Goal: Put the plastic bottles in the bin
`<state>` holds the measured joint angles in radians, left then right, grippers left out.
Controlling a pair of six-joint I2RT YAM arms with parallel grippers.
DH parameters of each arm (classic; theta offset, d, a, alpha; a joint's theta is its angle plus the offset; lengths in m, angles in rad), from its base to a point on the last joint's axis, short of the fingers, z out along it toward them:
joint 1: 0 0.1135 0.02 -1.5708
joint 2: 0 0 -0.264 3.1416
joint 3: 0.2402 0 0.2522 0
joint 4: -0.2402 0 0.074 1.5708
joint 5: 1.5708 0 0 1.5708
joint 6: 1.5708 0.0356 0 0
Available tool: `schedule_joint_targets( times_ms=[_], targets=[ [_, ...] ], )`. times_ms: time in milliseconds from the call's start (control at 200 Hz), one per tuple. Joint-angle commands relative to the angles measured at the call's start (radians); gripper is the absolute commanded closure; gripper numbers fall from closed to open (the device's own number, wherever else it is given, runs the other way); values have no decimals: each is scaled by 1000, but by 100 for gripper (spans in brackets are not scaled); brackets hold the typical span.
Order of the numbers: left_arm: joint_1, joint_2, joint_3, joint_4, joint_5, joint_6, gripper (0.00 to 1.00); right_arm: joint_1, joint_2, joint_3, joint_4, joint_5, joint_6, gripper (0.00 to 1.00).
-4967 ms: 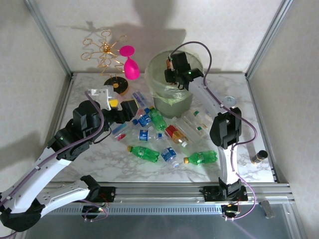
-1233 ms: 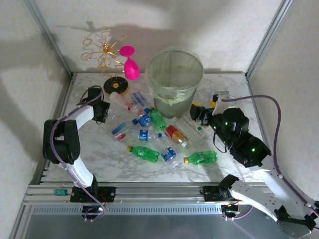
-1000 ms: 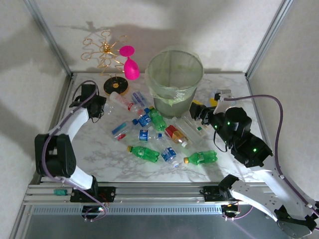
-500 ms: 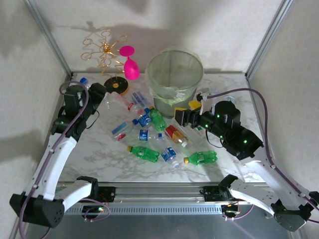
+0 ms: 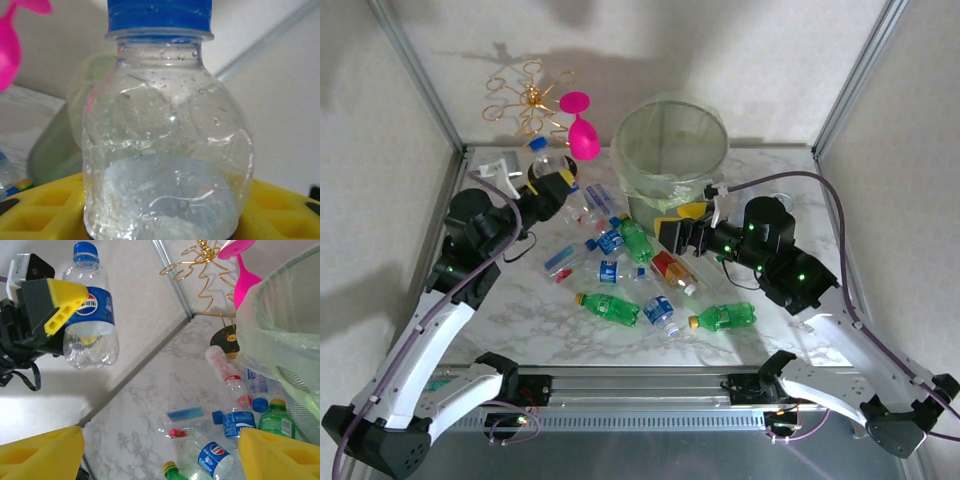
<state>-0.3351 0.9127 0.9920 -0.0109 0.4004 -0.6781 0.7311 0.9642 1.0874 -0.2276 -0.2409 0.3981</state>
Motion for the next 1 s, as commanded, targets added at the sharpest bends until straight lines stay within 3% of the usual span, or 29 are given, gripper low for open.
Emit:
schedule_joint_targets(
  times_ms=[0, 255, 421, 736, 996],
  targets=[
    [-29, -35, -39, 134, 104, 105, 46, 4, 5, 21, 47, -40, 31, 19],
    [-113, -40, -78, 177, 227, 277, 53, 2, 74, 113, 38, -104, 34, 18],
    [-182, -46, -65, 129, 199, 393, 52, 2, 135, 194, 52, -170, 49, 16],
    [-264, 29, -7, 66, 202, 424, 52, 3, 271, 353, 45, -226, -9, 1],
    [-310, 60, 13, 60, 198, 428, 52, 5, 347, 400, 78, -271, 13, 5]
  ],
)
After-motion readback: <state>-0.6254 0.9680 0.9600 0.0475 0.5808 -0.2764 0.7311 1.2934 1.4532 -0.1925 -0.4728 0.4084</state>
